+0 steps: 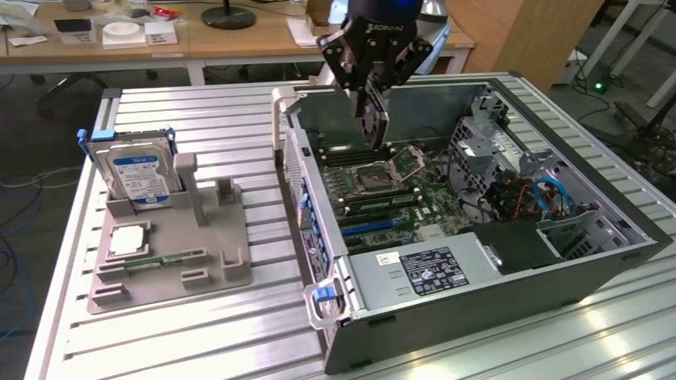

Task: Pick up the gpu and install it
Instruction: 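Pick up the gpu and move the gpu toward the slot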

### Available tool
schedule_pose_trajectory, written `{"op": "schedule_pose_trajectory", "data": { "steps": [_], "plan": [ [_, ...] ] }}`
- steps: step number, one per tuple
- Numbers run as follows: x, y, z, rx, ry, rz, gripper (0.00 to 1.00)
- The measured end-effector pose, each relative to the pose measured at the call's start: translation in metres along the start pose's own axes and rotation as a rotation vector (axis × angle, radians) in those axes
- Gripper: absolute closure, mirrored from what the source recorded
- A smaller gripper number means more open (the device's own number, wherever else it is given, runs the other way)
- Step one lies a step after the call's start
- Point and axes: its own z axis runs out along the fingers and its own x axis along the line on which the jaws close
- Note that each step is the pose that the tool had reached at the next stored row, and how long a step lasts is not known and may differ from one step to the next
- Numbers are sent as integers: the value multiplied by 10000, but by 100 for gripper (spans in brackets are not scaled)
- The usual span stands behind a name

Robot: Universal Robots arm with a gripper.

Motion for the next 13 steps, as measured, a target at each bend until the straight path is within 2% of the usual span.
{"op": "schedule_pose_trajectory", "data": {
  "steps": [13],
  "plan": [
    [-486, 6, 11, 0, 0, -8, 73]
  ]
}}
